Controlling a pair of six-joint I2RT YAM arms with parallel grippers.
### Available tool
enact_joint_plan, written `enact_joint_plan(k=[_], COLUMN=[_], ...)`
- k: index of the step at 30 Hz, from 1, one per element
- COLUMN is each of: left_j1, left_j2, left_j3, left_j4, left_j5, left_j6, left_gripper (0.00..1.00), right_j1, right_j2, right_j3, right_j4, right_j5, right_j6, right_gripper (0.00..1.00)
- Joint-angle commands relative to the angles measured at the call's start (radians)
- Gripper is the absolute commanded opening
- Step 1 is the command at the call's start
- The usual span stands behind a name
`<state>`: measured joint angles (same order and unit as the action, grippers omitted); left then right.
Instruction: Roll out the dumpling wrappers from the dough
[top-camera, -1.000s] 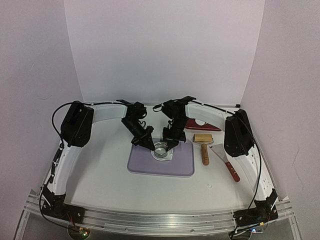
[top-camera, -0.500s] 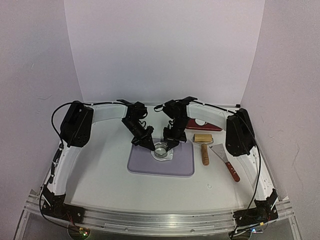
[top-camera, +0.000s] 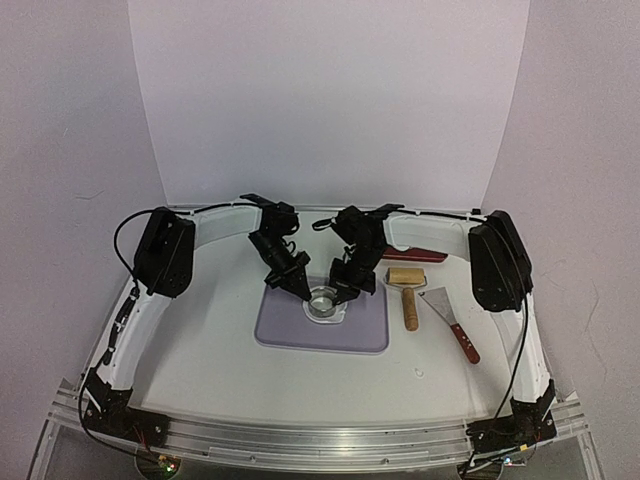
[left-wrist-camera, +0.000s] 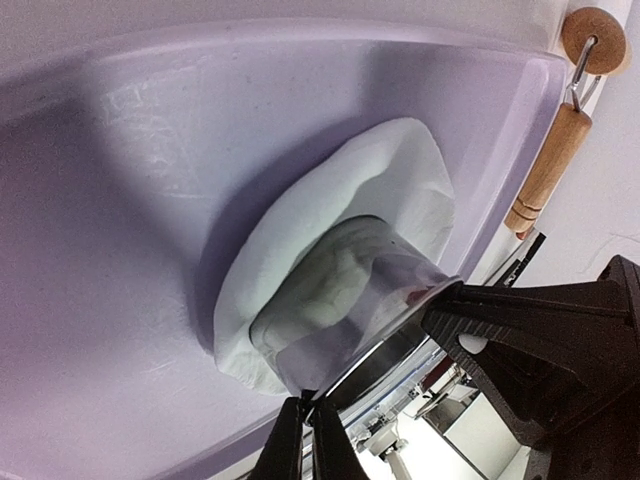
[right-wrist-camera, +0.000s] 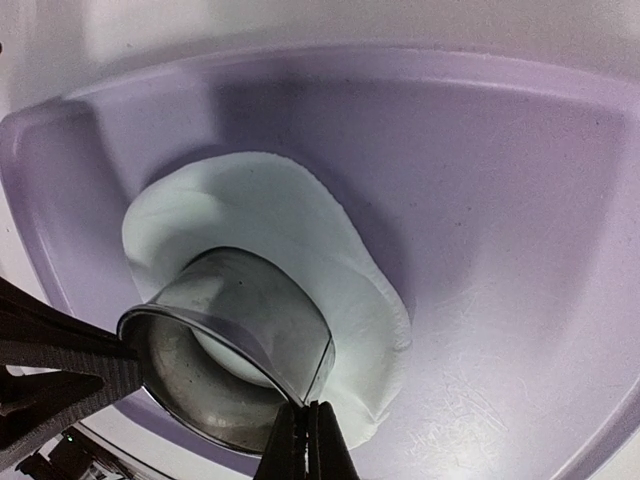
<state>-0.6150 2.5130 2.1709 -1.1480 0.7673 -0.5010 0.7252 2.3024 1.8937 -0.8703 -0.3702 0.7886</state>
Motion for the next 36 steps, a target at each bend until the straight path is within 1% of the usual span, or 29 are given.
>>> enact_joint_plan(k=[1, 6, 9, 12, 18, 21, 28, 30, 32, 34, 36], left_j1=[0.028, 0.028, 0.023, 0.014, -0.015, -0.027, -0.038, -0.039, -0.039, -0.040, -0.038], left_j2=[0.072, 0.083, 0.061, 0.016, -0.053, -0.081, -0.104, -0.099, -0.094, -0.088, -0.072], left_j3=[0.059, 0.076, 0.027, -0.069, -0.211, -0.276, -0.313, -0.307, -0.289, -0.263, -0.205], left_j4=[-0.003, -0.008, -0.003, 0.025, 0.062, 0.090, 0.091, 0.088, 0.079, 0.071, 0.042], left_j5=[-0.107, -0.091, -0.091, -0.092, -0.091, -0.074, -0.057, -0.054, -0.068, -0.086, -0.103], left_j6=[0.007, 0.008, 0.011, 0.008, -0.011, -0.028, -0.031, -0.029, -0.023, -0.017, -0.003], left_gripper=[0.05, 0.05, 0.05, 0.05, 0.05, 0.05, 0.05, 0.05, 0.05, 0.05, 0.05], right_j1=[0.091, 0.100, 0.095, 0.071, 0.009, -0.016, -0.043, -0.046, -0.046, -0.046, -0.042], right_j2=[0.015, 0.012, 0.020, 0.050, 0.142, 0.190, 0.242, 0.248, 0.240, 0.207, 0.159], right_j3=[-0.117, -0.135, -0.090, -0.019, 0.212, 0.312, 0.451, 0.464, 0.440, 0.361, 0.250], right_j4=[-0.181, -0.162, -0.166, -0.179, -0.231, -0.235, -0.233, -0.232, -0.235, -0.234, -0.231], right_j5=[-0.077, -0.084, -0.015, 0.027, 0.121, 0.136, 0.180, 0.181, 0.163, 0.141, 0.116], right_j6=[0.038, 0.045, 0.040, 0.025, -0.044, -0.068, -0.098, -0.103, -0.095, -0.074, -0.057], right_gripper=[0.00, 0.00, 0.00, 0.00, 0.00, 0.00, 0.00, 0.00, 0.00, 0.00, 0.00])
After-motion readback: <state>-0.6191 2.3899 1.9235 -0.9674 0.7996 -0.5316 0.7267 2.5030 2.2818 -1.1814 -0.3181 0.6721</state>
